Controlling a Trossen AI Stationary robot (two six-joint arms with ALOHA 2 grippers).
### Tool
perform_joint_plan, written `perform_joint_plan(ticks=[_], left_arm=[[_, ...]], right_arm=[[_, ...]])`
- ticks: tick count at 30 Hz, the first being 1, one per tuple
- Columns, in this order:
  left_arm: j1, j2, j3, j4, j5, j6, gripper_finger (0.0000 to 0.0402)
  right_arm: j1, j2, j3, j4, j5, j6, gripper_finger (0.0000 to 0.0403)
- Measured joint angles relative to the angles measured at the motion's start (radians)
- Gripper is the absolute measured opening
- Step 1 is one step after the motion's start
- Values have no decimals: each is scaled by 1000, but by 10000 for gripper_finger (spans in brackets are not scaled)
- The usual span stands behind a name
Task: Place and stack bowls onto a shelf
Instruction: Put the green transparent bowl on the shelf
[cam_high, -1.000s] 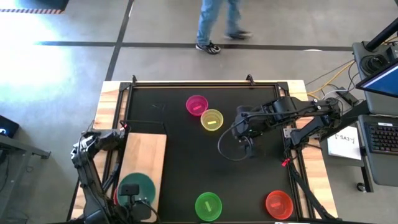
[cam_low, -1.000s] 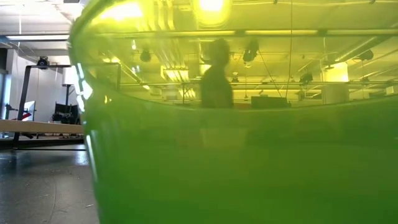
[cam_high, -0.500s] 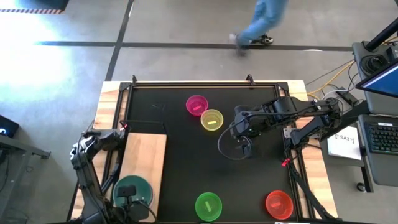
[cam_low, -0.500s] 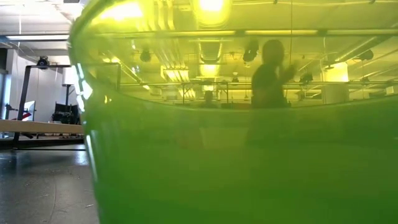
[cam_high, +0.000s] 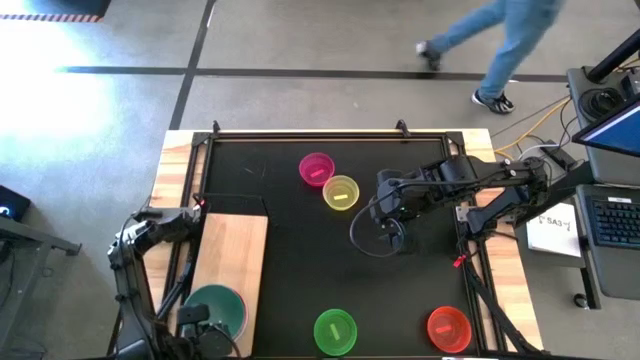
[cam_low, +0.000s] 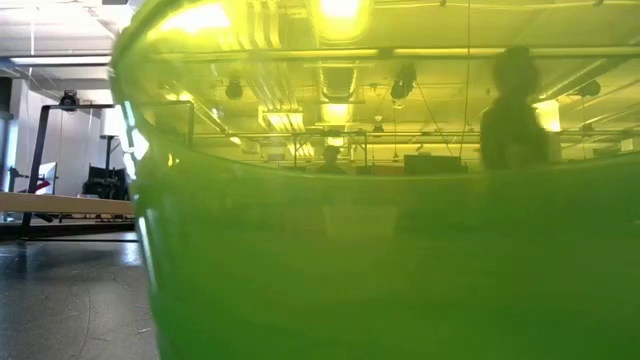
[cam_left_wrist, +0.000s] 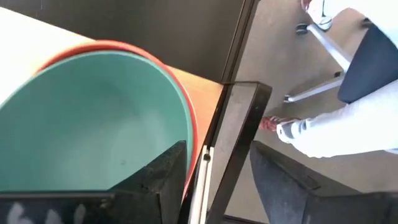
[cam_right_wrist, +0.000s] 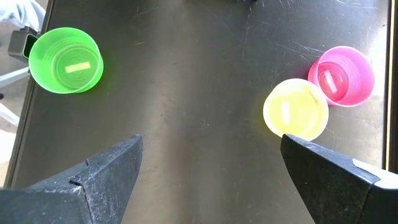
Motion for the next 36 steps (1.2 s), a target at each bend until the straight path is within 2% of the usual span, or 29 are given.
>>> perform_joint_plan(ticks=[5, 13, 17, 22, 25, 30, 36], left_arm=[[0, 0, 5, -1, -59, 8, 163], [32, 0, -7, 12, -327, 156, 160], [95, 0, -20, 19, -391, 120, 160], [183, 0, -23, 47, -401, 98, 160], [229, -1, -44, 116, -404, 143, 160], [299, -1, -151, 326, -389, 259, 160], [344, 0, -300, 494, -371, 278, 160]], right_arm=[[0, 0, 0, 1, 0, 1, 370], [0, 0, 0, 3, 0, -1, 370], [0, 0, 0, 4, 0, 1, 370], [0, 0, 0, 15, 0, 1, 370], [0, 0, 0, 27, 0, 1, 370], [0, 0, 0, 26, 0, 1, 370], [0, 0, 0, 26, 0, 1, 370]])
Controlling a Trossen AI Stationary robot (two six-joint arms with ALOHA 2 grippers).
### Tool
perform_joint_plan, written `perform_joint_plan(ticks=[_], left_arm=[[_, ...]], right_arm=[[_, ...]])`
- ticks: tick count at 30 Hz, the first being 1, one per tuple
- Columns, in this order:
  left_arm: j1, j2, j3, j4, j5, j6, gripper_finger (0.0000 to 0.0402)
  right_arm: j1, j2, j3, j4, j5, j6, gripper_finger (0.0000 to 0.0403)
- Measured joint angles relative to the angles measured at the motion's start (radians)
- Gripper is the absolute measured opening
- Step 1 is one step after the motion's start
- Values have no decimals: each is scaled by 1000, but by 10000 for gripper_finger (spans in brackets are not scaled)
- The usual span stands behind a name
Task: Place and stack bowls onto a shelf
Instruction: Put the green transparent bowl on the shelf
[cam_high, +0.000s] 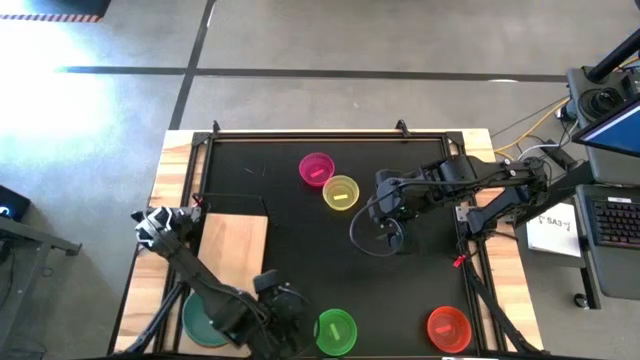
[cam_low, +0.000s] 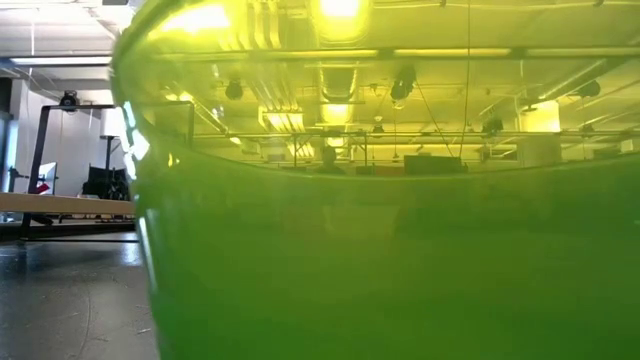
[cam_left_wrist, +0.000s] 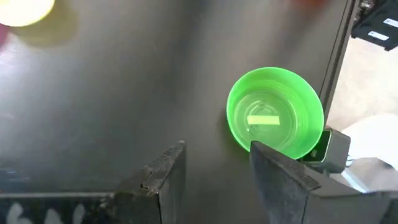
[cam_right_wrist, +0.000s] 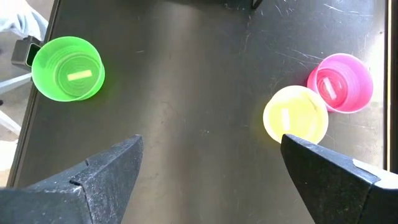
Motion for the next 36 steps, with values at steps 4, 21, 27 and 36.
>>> perform_joint_plan(ticks=[4, 21, 27, 36], left_arm=[[14, 0, -98, 164, 4, -10, 160], [76, 16, -334, 552, 142, -13, 160], [103, 88, -314, 536, 212, 5, 160], [118, 125, -297, 570, 214, 15, 160]], right_arm=[[0, 0, 0, 0, 0, -1, 370], [0, 0, 0, 0, 0, -1, 370], [0, 0, 0, 7, 0, -2, 370], [0, 0, 0, 22, -1, -2, 370]])
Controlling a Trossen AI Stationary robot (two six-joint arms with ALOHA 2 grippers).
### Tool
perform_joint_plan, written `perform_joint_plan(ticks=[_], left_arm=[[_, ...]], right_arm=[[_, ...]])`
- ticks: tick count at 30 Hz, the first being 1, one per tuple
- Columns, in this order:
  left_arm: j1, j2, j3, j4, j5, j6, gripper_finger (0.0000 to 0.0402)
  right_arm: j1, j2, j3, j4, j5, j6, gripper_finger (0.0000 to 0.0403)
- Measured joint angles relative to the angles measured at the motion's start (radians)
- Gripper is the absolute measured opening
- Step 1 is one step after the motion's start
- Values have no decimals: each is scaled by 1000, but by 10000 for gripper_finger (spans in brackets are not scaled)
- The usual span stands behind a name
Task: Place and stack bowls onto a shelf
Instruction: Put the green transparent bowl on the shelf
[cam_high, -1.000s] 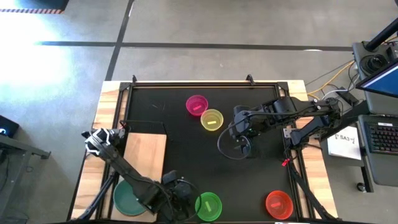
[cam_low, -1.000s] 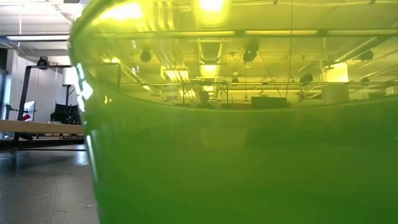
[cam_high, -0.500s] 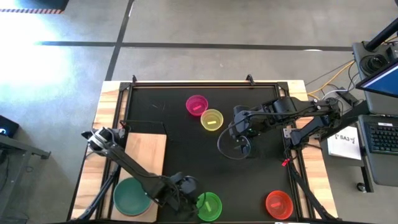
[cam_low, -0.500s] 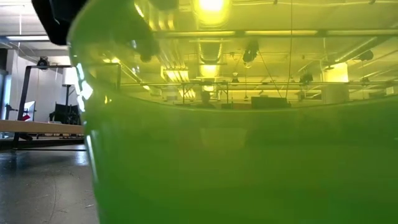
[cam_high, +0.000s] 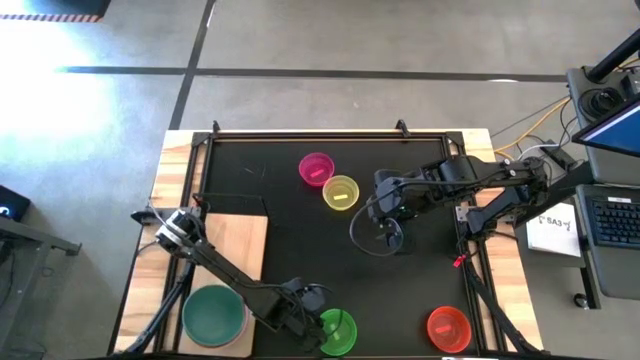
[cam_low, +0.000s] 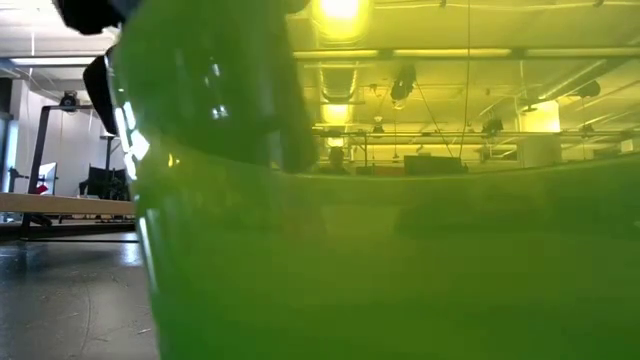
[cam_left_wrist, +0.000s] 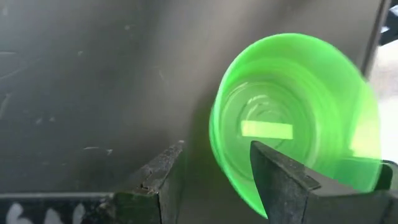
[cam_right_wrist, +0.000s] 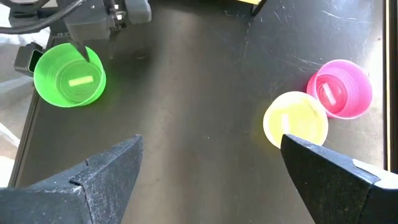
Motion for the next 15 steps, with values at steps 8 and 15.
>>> perform_joint_plan(ticks=[8, 15], left_arm=[[3, 7, -1, 35, -3, 7, 149], [12, 7, -6, 37, 2, 10, 120]], right_arm=[[0, 0, 0, 0, 0, 0, 370], [0, 0, 0, 0, 0, 2, 370]])
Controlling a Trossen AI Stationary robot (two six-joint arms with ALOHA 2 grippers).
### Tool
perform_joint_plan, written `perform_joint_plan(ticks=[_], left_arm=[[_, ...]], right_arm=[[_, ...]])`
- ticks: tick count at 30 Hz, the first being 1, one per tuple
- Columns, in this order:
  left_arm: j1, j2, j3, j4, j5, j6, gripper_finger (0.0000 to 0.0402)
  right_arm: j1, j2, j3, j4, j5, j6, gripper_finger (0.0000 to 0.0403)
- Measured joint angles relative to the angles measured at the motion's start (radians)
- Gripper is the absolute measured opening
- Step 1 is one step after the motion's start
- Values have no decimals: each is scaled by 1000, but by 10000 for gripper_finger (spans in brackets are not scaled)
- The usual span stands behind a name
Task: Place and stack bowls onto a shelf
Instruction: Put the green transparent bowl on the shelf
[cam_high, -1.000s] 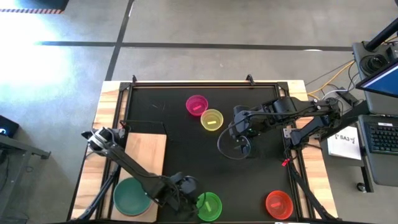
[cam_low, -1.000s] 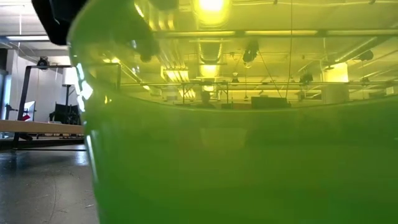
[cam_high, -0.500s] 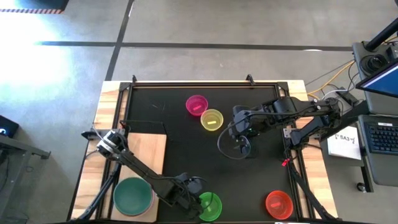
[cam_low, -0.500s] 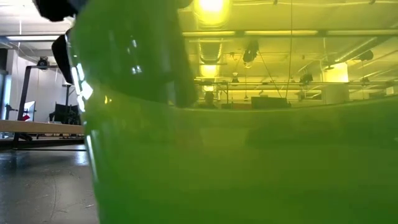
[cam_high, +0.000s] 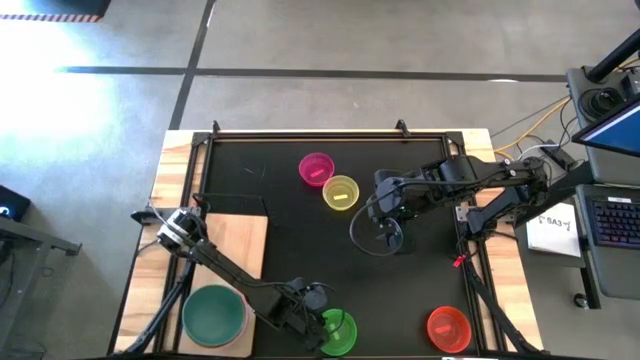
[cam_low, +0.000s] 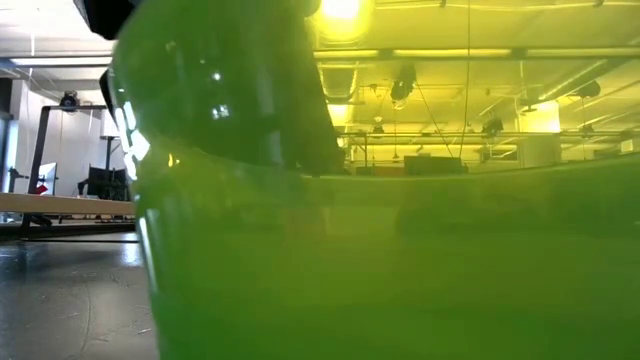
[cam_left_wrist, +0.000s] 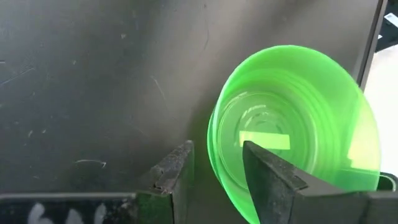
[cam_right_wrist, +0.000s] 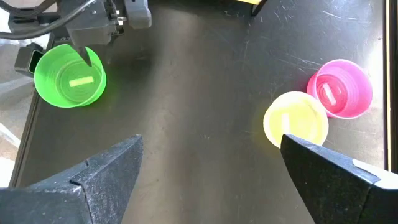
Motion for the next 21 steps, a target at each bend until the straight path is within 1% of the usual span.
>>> perform_joint_plan(ticks=[6, 9, 12, 16, 17, 21], left_arm=[[9, 55, -2, 30, 74, 14, 126], [12, 67, 12, 27, 78, 46, 123], [13, 67, 25, 21, 73, 67, 96], [16, 67, 25, 11, 77, 73, 25], [16, 67, 25, 10, 77, 73, 13], [19, 67, 25, 8, 98, 82, 5]], right_arm=[[0, 0, 0, 2, 0, -1, 370], [0, 0, 0, 4, 1, 0, 370], [0, 0, 0, 4, 0, -2, 370], [0, 0, 0, 4, 0, 0, 370], [0, 0, 0, 4, 0, -2, 370], [0, 0, 0, 4, 0, 0, 370]])
